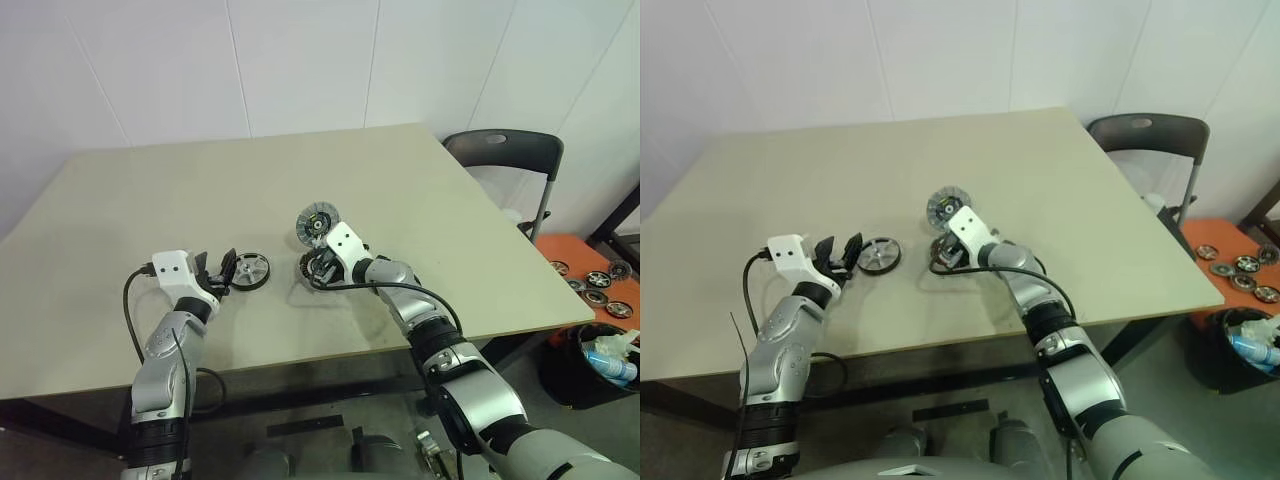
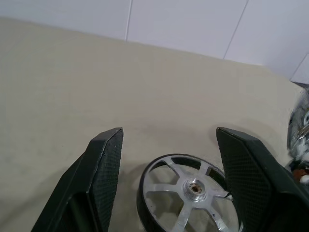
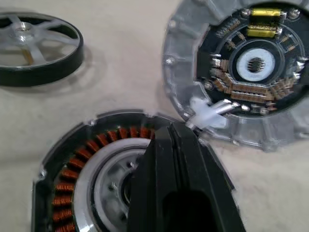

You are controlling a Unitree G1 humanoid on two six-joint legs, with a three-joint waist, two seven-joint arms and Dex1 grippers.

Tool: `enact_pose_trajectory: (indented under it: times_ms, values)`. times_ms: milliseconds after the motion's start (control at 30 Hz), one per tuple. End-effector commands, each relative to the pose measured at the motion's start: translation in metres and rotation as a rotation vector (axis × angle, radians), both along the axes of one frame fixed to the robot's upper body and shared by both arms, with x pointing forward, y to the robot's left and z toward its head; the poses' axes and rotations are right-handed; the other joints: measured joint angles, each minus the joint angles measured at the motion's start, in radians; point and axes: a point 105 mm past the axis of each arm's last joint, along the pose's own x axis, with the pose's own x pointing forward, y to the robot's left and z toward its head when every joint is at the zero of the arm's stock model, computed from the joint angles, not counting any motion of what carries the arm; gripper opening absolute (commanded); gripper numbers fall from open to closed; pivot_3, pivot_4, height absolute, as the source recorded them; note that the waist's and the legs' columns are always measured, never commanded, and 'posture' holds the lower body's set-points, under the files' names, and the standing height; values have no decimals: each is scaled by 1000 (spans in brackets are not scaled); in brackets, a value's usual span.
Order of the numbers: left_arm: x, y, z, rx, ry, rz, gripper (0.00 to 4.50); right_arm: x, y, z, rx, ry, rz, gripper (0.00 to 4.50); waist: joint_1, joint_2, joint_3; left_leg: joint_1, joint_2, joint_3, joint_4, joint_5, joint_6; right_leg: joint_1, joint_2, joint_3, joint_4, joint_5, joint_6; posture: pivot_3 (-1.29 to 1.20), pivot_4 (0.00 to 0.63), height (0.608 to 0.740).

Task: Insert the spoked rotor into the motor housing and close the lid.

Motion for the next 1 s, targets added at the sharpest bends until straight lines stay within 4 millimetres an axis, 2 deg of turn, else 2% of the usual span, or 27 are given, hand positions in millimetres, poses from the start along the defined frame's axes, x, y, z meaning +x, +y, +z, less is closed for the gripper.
enact_pose_trajectory:
  times_ms: [33,333,467,567,800,1000]
  values:
    - [2,-1,16,15,-61,-6,3247,0,1,1,-24,-4,11,17,1,0,0,0,0,0,0,0,0,0,0,0,0,0,0,0,0,740]
    - [3,-1,17,16,-62,-9,3247,0,0,1,-44,-13,17,17,1,0,0,0,0,0,0,0,0,1,0,0,0,0,0,0,0,740]
    - [3,0,17,17,-62,-8,3247,-5,16,26,139,-27,66,17,2,0,0,0,0,0,0,0,0,0,0,0,0,0,0,0,0,740]
    - [3,0,17,16,-63,-8,3247,-6,19,36,185,-51,81,17,-1,0,0,-1,0,0,0,0,0,-1,0,0,0,0,0,0,0,740]
    - [1,-4,15,13,-58,-61,3247,-5,12,22,94,-36,72,17,3,0,0,-1,0,0,0,0,0,0,0,0,0,0,0,0,0,740]
    - [-11,-11,10,30,-18,-253,3247,-3,8,19,76,-41,54,17,-2,0,0,-1,0,0,-1,0,0,-1,0,0,0,0,0,0,0,740]
